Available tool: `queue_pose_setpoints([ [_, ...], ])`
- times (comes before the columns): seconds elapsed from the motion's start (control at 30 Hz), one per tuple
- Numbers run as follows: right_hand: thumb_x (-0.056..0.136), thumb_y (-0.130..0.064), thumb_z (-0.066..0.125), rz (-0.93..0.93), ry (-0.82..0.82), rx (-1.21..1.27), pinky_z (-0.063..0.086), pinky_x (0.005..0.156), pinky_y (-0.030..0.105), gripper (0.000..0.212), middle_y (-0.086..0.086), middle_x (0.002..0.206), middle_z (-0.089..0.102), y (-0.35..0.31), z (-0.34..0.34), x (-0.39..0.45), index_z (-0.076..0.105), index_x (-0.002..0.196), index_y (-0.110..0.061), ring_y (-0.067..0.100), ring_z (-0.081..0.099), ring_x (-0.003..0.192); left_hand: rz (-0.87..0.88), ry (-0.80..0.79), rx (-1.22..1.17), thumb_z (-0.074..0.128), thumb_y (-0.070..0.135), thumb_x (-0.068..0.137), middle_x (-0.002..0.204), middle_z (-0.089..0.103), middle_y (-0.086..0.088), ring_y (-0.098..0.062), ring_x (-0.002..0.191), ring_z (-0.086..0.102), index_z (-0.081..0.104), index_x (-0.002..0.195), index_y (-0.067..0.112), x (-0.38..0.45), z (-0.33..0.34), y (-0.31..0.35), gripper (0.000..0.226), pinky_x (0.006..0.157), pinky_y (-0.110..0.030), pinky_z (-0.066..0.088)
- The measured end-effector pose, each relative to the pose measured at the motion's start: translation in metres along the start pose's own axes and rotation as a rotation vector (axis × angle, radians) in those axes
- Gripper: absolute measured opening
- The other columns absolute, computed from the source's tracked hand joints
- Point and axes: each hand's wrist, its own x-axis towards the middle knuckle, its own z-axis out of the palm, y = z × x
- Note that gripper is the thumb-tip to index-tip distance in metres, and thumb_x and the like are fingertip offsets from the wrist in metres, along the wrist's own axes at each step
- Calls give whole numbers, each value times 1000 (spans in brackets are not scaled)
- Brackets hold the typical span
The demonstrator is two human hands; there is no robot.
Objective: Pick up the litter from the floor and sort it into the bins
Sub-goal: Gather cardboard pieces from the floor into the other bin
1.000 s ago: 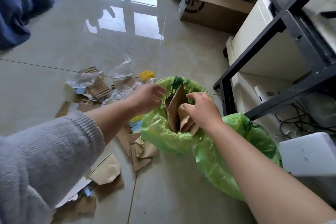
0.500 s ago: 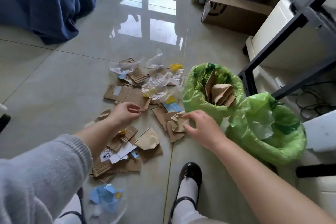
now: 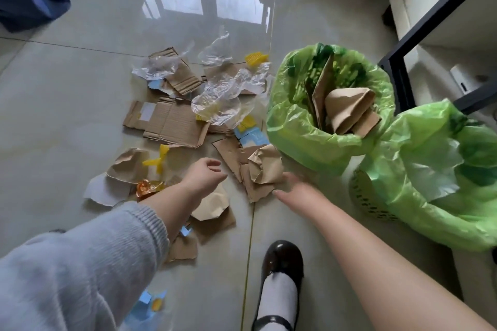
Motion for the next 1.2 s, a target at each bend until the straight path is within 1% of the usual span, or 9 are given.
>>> queue_pose_setpoints([
  [0.2,79,-25,68,41,146,233,34,96,26,57,6,133,51,16,14,44,46,130,-10,25,47,124,-66,24,40,68,14,80,125,50,-11,-20,97,53,32,139,11,39,36,1,69,80,-29,45],
  [0.33,81,-26,68,56,172,264,22,113,30,64,11,144,43,18,23,70,41,137,-7,26,37,134,-117,55,-63,68,10,80,90,52,3,-6,73,50,28,139,8,62,49,-4,72,64,-17,41],
  [0.43,82,-30,69,89,216,330,7,112,23,68,7,150,35,14,30,89,39,140,-12,22,28,139,-168,100,-95,70,13,79,102,57,-4,-17,87,56,28,139,7,76,52,-6,73,79,-27,46],
  [0.6,90,-25,59,365,-48,641,18,107,23,61,9,152,30,-6,42,113,33,142,-7,23,30,138,-237,99,-47,72,26,75,88,63,-4,-22,82,61,56,99,7,98,56,-7,35,78,-36,53],
  [0.7,94,-14,53,331,-99,680,17,97,19,53,15,151,28,-8,40,115,31,140,0,28,29,138,-251,87,-115,72,25,75,103,66,-11,-29,95,63,58,105,8,103,55,-9,37,85,-39,53],
  [0.93,84,-26,67,201,74,534,32,110,44,51,16,132,55,-10,37,91,51,127,-4,31,48,125,-121,28,-157,71,15,78,104,67,-10,-25,99,63,59,106,9,82,25,-19,31,89,-39,51],
  [1.07,85,-30,65,203,203,563,34,109,43,49,17,129,56,-22,32,96,52,124,-4,31,50,122,-25,70,-76,70,23,80,89,66,5,-12,86,62,59,91,24,71,-12,-30,16,69,-27,50],
  [1.13,88,-21,62,229,152,675,46,92,18,43,15,116,59,-35,30,103,51,122,3,26,58,101,2,115,-40,69,24,80,84,63,9,-7,80,60,58,88,26,72,-31,-32,14,62,-22,45],
  [1.2,89,-11,60,216,79,684,39,52,1,34,12,96,55,-52,31,108,53,114,10,15,52,71,-7,137,-2,69,24,81,86,63,6,-11,82,60,59,92,24,76,-44,-34,15,65,-26,46],
])
